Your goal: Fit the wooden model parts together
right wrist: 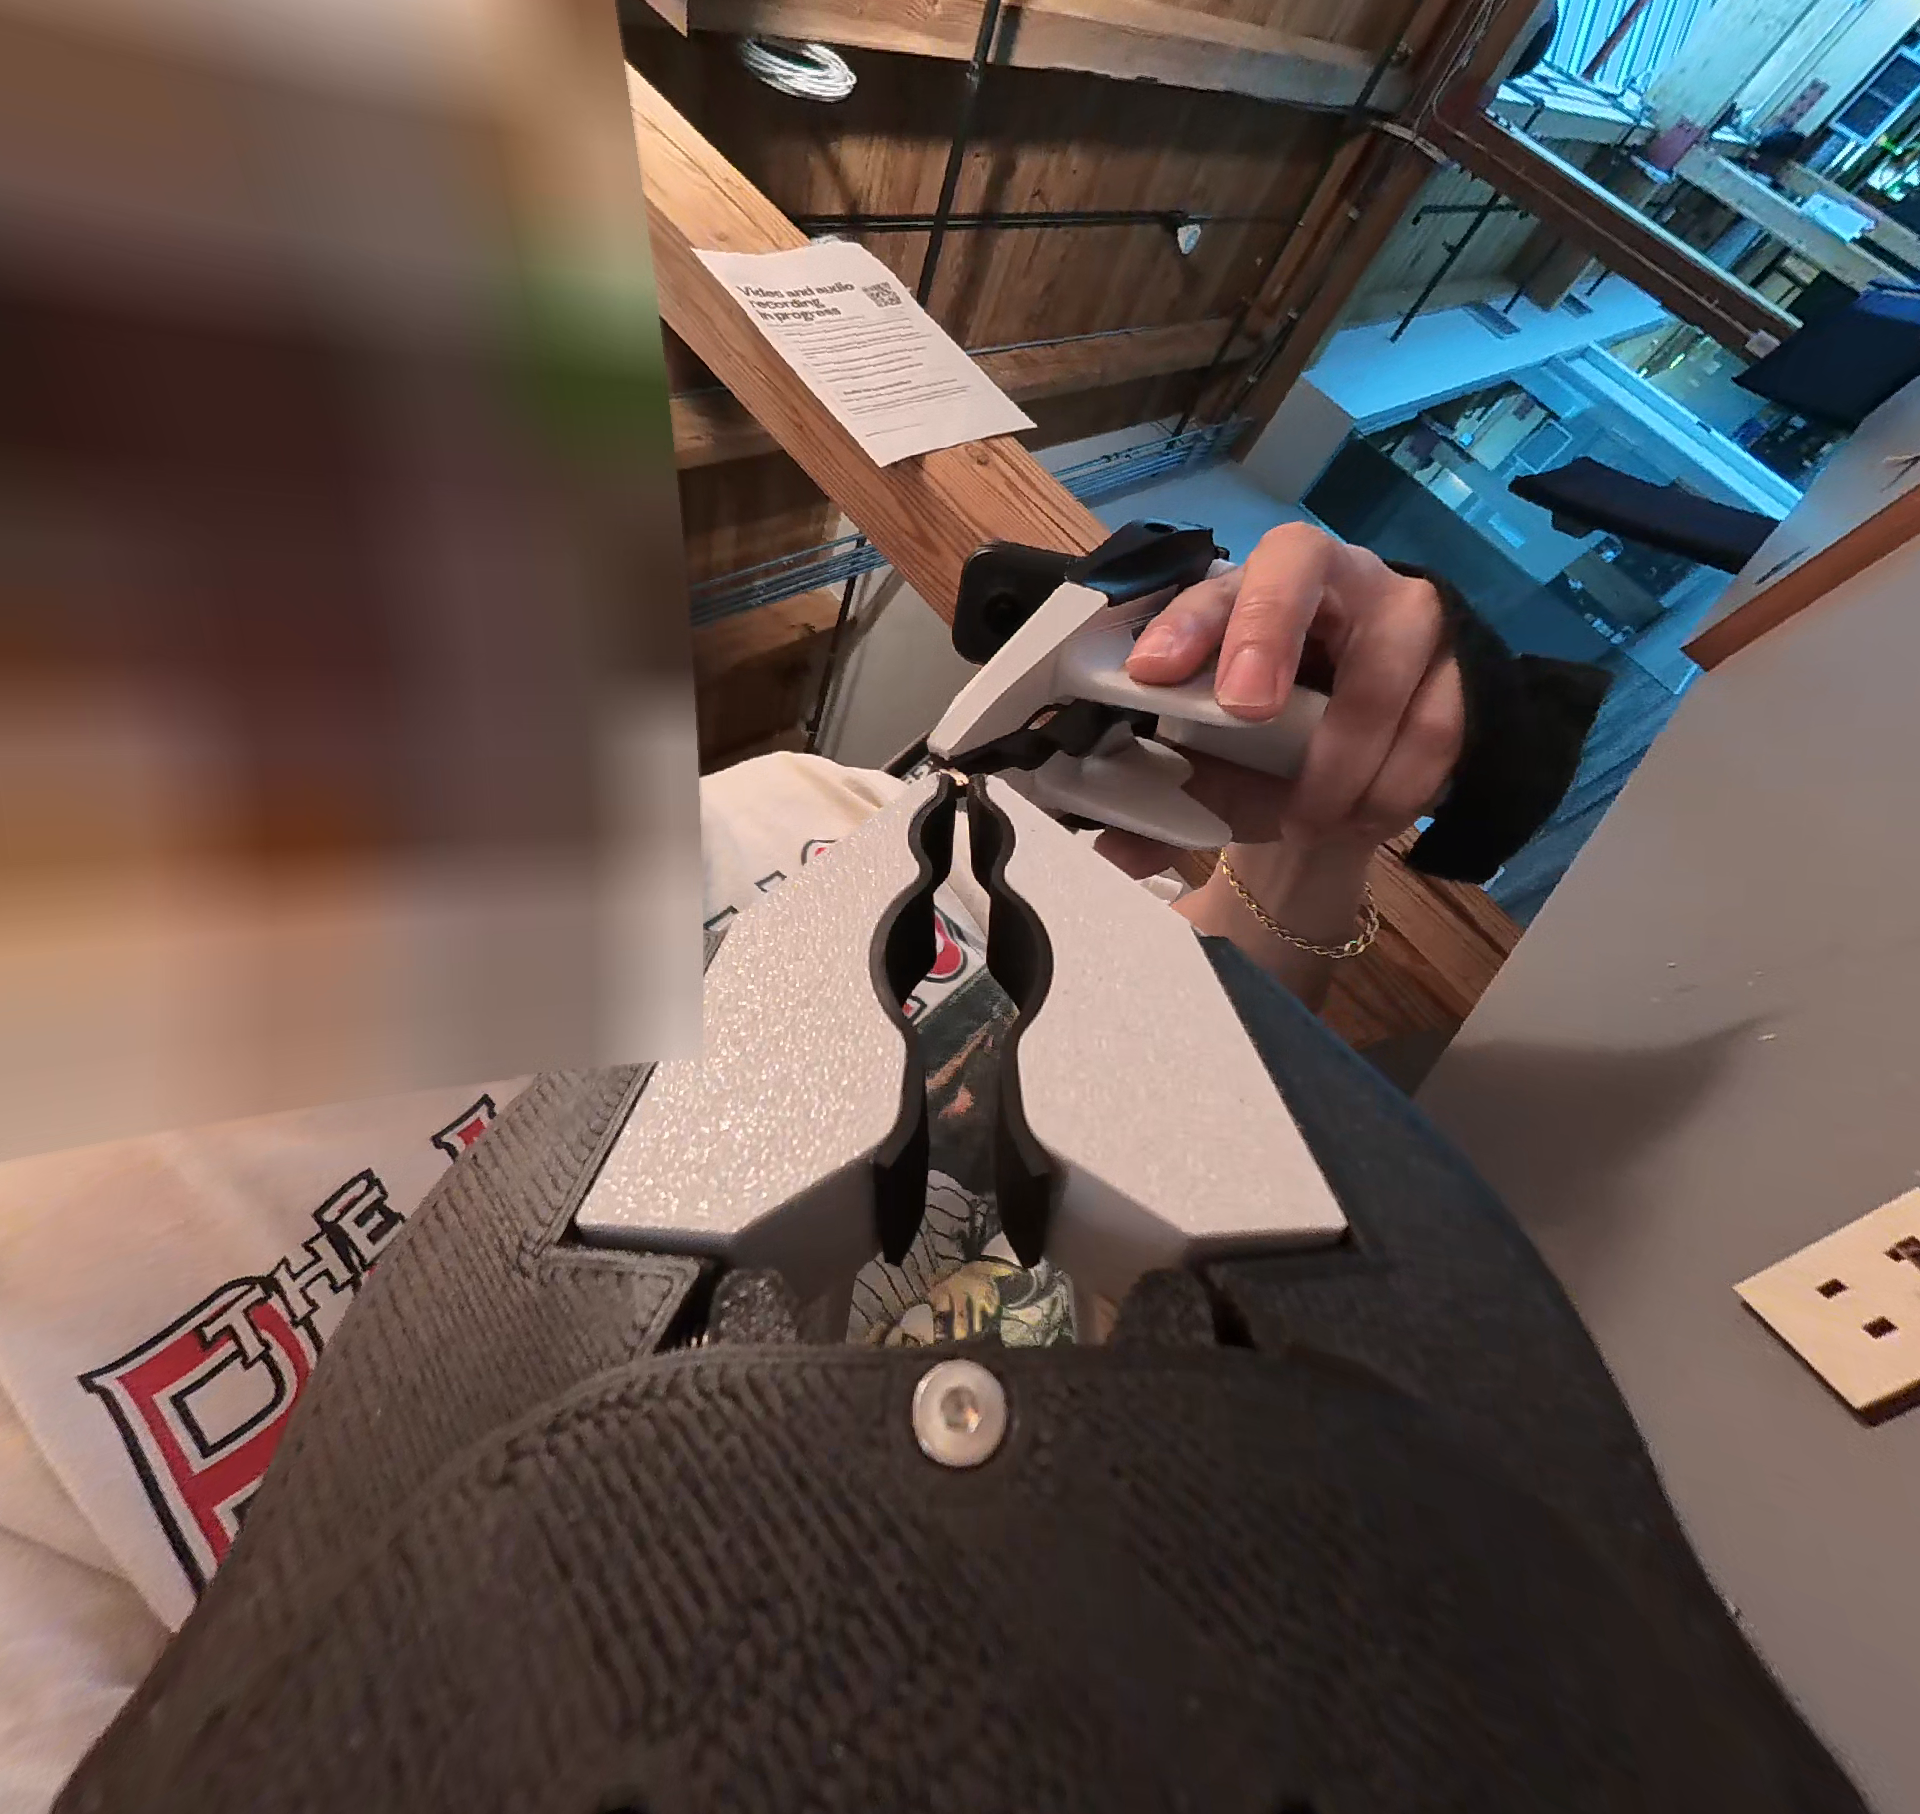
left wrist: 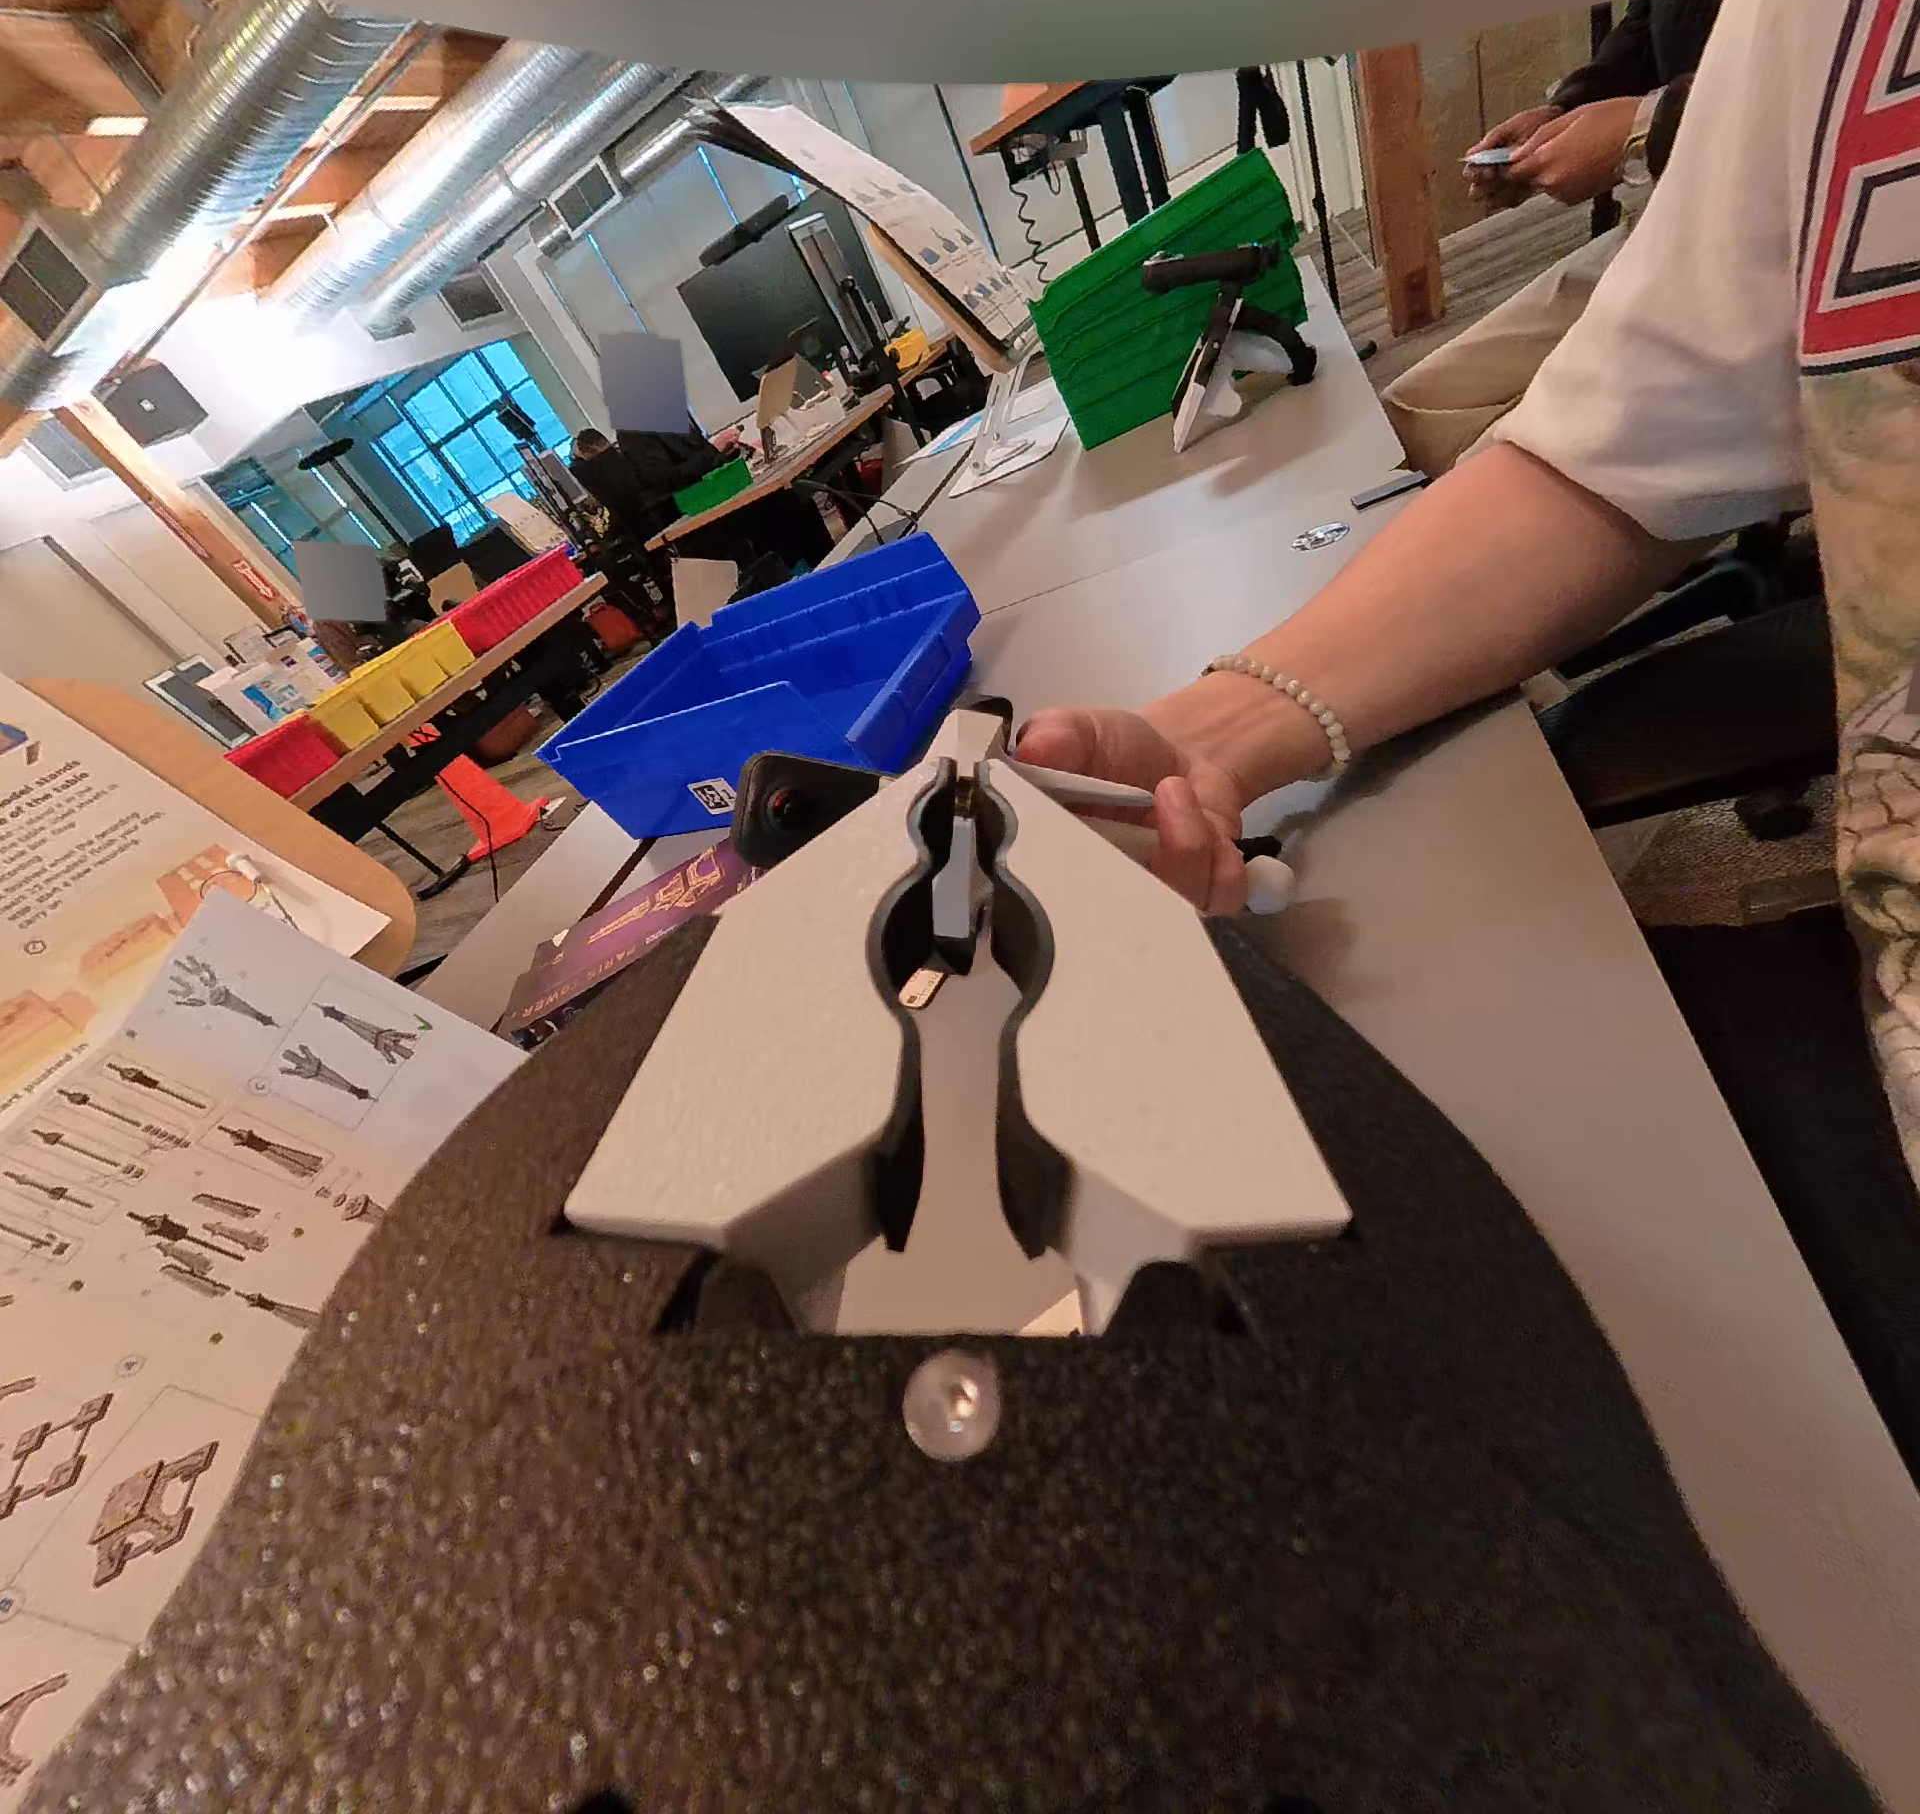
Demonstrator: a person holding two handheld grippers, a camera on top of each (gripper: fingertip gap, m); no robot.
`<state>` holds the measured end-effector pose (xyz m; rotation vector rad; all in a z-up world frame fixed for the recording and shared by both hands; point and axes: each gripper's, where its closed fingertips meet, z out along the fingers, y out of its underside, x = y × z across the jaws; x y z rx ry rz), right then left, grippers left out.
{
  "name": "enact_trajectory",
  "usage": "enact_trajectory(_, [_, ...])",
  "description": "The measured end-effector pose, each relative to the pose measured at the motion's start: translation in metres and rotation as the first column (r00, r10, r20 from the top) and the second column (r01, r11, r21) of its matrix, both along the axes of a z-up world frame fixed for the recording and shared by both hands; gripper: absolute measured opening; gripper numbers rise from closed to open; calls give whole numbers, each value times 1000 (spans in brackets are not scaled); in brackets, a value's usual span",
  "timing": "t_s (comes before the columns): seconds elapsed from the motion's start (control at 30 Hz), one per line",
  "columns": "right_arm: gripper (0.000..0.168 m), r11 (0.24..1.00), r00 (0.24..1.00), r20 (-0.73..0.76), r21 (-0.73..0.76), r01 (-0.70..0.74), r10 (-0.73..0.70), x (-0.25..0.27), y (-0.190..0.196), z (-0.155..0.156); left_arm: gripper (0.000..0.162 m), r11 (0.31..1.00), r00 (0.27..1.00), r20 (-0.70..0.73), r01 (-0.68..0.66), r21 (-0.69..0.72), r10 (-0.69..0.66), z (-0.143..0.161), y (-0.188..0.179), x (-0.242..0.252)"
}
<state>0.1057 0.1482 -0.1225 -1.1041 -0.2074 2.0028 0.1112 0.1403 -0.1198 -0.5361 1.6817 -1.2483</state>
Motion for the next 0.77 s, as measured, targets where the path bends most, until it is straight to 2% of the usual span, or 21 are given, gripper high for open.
enact_trajectory(0.03, [0,1000,1000,-1,-2,0,0,0,0,0,1,1000,1000,-1,0,1,0,0,0,0])
enact_trajectory(0.5, [0,1000,999,48,-23,13,-12,-5,4,-8,0,1000,999,-50,-17,26,19,-11,6,0])
enact_trajectory(0.7, [0,993,989,102,-31,111,-108,-1,14,-15,0,994,999,-38,-24,-110,20,-5,10,0])
enact_trajectory(0.77, [0,986,987,64,-63,155,-150,7,20,-14,0,985,1000,-20,-20,-170,17,-2,11,-1])
